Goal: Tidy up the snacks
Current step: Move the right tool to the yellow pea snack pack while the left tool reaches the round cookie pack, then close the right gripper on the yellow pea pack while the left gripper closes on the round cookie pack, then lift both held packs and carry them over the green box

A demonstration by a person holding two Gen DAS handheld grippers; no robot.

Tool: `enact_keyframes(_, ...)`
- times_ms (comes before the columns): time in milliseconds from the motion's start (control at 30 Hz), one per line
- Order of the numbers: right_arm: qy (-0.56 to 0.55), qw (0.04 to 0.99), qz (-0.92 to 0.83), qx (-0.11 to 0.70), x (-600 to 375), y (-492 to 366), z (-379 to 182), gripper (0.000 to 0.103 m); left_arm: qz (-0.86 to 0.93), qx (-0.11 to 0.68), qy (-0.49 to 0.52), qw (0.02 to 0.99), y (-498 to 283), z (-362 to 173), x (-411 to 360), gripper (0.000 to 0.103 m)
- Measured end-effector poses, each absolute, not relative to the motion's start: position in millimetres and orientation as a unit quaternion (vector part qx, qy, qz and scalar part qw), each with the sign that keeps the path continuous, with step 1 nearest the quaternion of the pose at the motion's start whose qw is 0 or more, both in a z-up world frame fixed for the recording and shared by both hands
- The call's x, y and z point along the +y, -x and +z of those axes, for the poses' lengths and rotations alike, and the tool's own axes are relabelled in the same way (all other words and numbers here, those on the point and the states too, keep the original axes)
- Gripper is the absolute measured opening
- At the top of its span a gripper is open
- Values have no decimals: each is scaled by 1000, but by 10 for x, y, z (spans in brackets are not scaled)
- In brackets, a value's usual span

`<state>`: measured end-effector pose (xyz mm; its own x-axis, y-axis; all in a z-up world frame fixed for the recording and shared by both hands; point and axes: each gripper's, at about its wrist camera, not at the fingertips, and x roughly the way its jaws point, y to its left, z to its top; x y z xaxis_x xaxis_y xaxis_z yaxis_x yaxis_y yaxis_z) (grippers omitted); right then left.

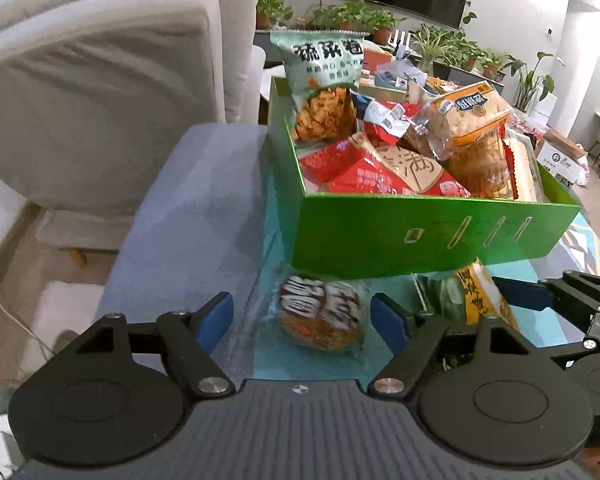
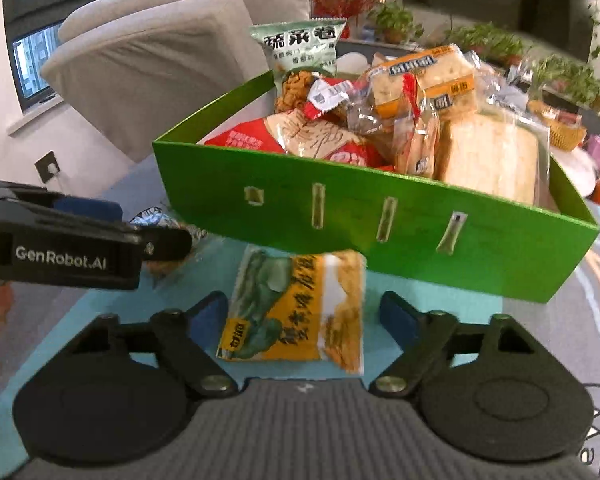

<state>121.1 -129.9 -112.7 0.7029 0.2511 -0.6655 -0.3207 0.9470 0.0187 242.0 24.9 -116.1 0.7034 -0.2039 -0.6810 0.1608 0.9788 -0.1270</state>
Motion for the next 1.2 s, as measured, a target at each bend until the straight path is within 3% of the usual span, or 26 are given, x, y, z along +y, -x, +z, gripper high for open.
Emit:
enact_keyframes(200, 43, 924, 148, 349, -1297, -1195, -1128, 73, -119, 359, 34, 925, -2352, -1193, 244, 51)
enact_keyframes(500, 6, 929, 134, 344, -1420, -1063, -1027, 52, -123, 347, 38, 929, -2270, -1129, 256, 47)
enact_keyframes(567, -2, 931, 135, 339, -1448, -1028, -1012, 42, -129, 344, 40, 929, -2248, -1099, 261, 47)
enact_keyframes(1200, -40, 950, 139, 278, -1572, -875, -600, 36, -171, 272, 66, 945, -2122, -471, 235, 47)
